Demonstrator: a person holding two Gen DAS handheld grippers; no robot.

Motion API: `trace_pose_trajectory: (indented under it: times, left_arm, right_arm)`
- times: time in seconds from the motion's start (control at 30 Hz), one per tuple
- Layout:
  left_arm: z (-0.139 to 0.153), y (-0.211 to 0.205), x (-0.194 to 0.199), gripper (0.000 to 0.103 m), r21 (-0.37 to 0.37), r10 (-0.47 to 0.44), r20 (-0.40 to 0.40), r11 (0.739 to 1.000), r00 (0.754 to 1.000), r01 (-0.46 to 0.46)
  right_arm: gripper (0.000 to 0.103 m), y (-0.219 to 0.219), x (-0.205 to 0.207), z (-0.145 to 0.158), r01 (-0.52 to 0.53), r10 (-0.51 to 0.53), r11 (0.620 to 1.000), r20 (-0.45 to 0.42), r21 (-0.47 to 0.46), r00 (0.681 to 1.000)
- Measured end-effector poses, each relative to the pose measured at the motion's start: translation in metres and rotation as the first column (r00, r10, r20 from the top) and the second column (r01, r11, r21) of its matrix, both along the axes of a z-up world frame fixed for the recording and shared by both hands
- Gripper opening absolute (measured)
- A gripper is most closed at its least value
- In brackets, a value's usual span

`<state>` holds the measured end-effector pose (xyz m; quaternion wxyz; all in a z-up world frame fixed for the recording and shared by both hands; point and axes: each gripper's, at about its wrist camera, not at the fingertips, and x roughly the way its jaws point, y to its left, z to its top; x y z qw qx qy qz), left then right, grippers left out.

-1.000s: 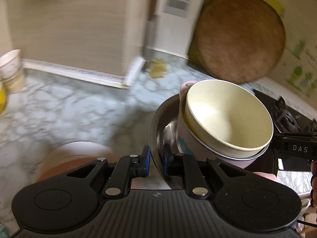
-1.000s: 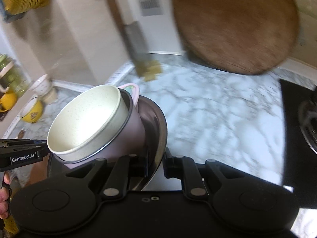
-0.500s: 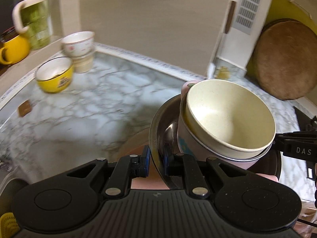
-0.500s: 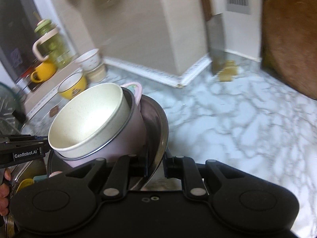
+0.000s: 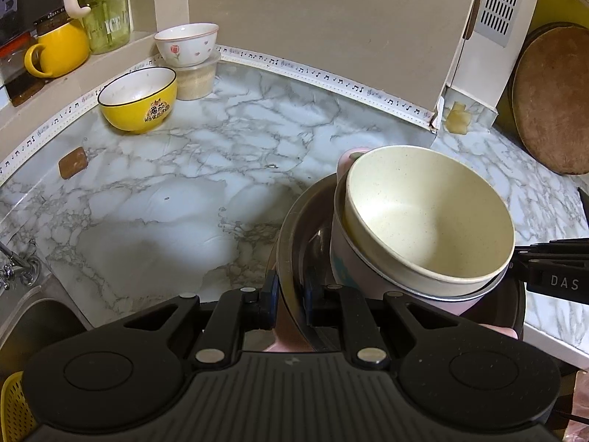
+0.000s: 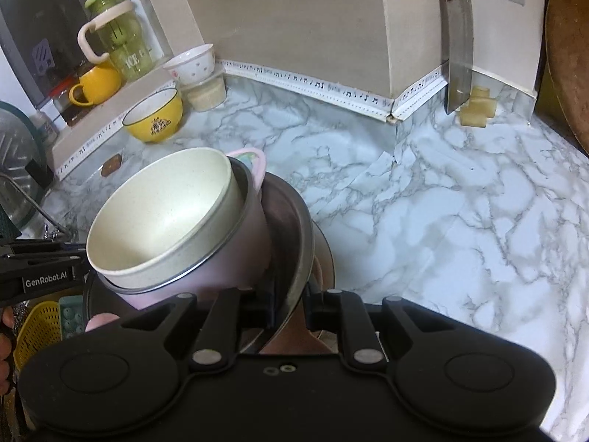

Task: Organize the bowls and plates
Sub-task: 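Lift the nested bowl stack with both grippers and carry it to the plates, then lower the stack onto the pink bear plate and open both grippers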

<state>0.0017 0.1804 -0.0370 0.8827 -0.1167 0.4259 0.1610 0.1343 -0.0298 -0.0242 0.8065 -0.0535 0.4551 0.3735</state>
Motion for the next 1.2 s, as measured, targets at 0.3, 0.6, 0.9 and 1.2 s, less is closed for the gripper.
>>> trace_pose_trajectory:
  times: [0.3, 0.6, 0.9, 1.2]
  left_arm:
    - [-0.012, 0.004, 0.001, 0.012, -0.023, 0.015, -0.023, 1.0, 1.0, -0.016]
    - [-0.013, 0.006, -0.001, 0.013, -0.034, 0.018, -0.005, 0.999, 1.0, -0.018]
    - [-0.009, 0.007, -0.008, 0.013, -0.035, 0.013, 0.012, 0.999, 1.0, -0.013]
    - [0.005, 0.014, -0.034, 0.063, -0.031, 0.047, 0.084, 0.999, 0.995, -0.045]
  right_arm:
    - [0.016, 0.005, -0.003, -0.012, -0.003, 0.002, 0.999, -0.005, -0.034, 1.0]
    - [0.017, 0.011, -0.005, -0.01, -0.015, 0.017, 0.997, 0.023, -0.076, 1.0]
    - [0.018, 0.002, -0.007, -0.002, -0.005, 0.006, 0.998, 0.022, -0.056, 1.0]
    - [0.02, -0.016, -0.023, 0.026, -0.01, 0.011, 1.0, 0.096, -0.012, 0.995]
